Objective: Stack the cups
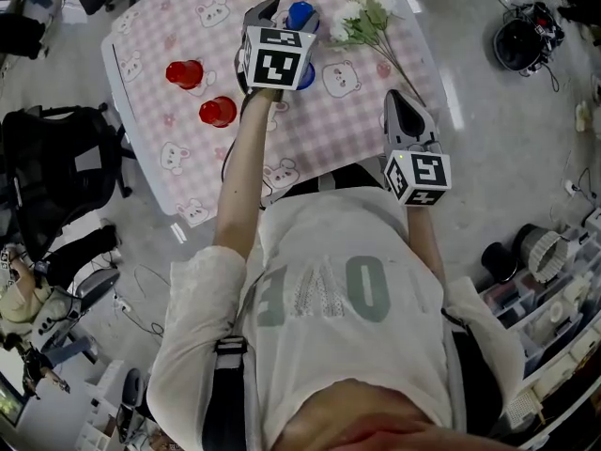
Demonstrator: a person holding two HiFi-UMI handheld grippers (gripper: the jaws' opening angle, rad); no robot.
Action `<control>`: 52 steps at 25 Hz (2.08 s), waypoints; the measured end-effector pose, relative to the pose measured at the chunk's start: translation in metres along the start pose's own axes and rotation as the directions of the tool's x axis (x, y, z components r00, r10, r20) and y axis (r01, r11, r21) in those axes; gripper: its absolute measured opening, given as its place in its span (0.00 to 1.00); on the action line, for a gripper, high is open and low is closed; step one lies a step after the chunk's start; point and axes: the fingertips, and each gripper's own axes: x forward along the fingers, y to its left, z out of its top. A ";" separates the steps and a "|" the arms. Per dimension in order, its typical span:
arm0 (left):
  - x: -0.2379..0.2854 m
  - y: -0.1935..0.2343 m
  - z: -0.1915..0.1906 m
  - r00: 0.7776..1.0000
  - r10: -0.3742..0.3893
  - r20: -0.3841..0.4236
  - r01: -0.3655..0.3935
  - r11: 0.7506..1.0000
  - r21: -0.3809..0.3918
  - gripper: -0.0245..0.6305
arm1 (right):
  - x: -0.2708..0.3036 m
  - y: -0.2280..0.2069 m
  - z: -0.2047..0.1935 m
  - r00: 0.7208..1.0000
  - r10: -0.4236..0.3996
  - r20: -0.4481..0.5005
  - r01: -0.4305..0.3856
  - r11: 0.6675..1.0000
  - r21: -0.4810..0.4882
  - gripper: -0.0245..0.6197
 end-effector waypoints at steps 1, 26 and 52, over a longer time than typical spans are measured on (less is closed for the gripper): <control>0.005 -0.001 -0.004 1.000 -0.007 -0.021 0.007 1.000 -0.006 0.43 | 0.000 -0.002 0.000 1.000 -0.003 -0.002 0.003 1.000 0.003 0.08; 0.043 0.003 -0.039 0.978 -0.067 -0.198 0.055 0.997 -0.061 0.39 | 0.018 -0.013 -0.004 1.000 -0.012 -0.026 0.013 1.000 0.024 0.08; -0.180 0.067 -0.024 0.985 0.157 0.078 -0.143 0.976 -0.162 0.38 | 0.037 0.073 0.013 0.968 0.248 -0.040 -0.251 0.962 -0.110 0.08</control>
